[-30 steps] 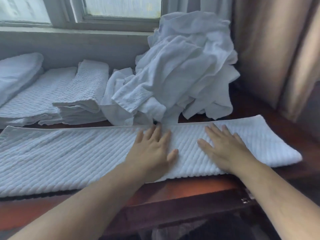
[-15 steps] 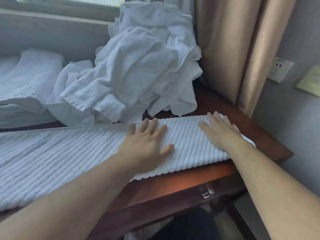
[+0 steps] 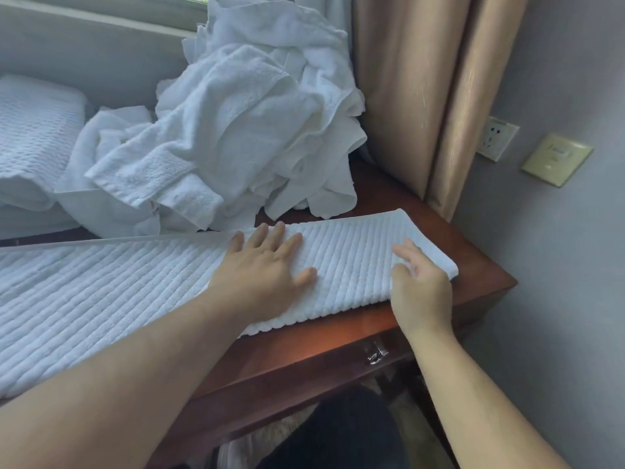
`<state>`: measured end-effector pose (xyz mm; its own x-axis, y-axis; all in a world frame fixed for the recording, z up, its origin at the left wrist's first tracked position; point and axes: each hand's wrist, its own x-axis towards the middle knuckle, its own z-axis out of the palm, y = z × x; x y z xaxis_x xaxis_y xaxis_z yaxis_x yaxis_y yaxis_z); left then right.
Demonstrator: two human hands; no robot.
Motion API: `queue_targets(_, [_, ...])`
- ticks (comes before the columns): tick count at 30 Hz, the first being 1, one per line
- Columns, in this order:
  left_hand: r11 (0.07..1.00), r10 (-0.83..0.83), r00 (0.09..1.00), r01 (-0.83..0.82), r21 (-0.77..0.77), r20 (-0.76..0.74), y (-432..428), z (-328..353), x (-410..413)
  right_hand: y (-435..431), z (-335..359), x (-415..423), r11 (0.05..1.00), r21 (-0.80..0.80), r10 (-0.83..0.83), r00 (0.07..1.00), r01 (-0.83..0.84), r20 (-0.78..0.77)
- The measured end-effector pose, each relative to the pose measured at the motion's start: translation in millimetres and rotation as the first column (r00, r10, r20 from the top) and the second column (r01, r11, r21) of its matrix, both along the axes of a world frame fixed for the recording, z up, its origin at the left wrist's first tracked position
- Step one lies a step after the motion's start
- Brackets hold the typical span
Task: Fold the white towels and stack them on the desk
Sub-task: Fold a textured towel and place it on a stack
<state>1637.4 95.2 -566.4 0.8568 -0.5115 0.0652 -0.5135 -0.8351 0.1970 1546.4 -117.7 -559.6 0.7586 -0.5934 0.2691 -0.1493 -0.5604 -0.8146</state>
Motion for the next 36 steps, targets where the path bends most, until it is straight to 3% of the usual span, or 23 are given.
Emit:
queue_targets(2, [1.000,0.001,1.000,-0.001,-0.008,0.026,0,1,-1,8,0,-17,0.960,0.247,-0.159,0.982,0.129,0.103])
queue_targets(4, [1.000,-0.001,0.999,0.001,-0.011,0.041,0,1,-3,12,3,-28,0.783,0.601,-0.308,0.939,0.160,0.151])
queue_targets(6, [1.000,-0.002,0.999,0.002,-0.017,0.041,0,1,-3,15,13,-36,0.587,0.801,-0.375,0.916,0.114,0.145])
queue_targets(10, [1.000,-0.001,0.999,0.002,-0.019,0.049,0,0,-3,15,31,-40,0.387,0.920,-0.371,0.924,0.060,0.096])
queue_targets(14, [1.000,-0.007,0.999,0.008,-0.006,0.041,1,0,-4,21,38,-30,0.197,0.980,-0.195,0.979,-0.025,0.064])
queue_targets(18, [1.000,-0.012,0.999,0.013,-0.005,0.043,2,1,-4,26,37,-5,0.170,0.981,-0.121,0.986,-0.093,0.114])
queue_targets(22, [1.000,-0.016,0.999,0.016,-0.007,0.052,3,0,-5,8,36,17,0.237,0.968,-0.177,0.976,-0.083,0.127])
queue_targets(28, [1.000,-0.007,0.998,0.008,-0.026,0.056,1,-1,-4,-15,28,40,0.298,0.954,-0.198,0.980,0.032,0.029])
queue_targets(36, [0.998,0.031,0.998,-0.028,-0.062,0.048,0,-1,-6,-20,26,39,0.350,0.937,-0.271,0.955,-0.020,0.121])
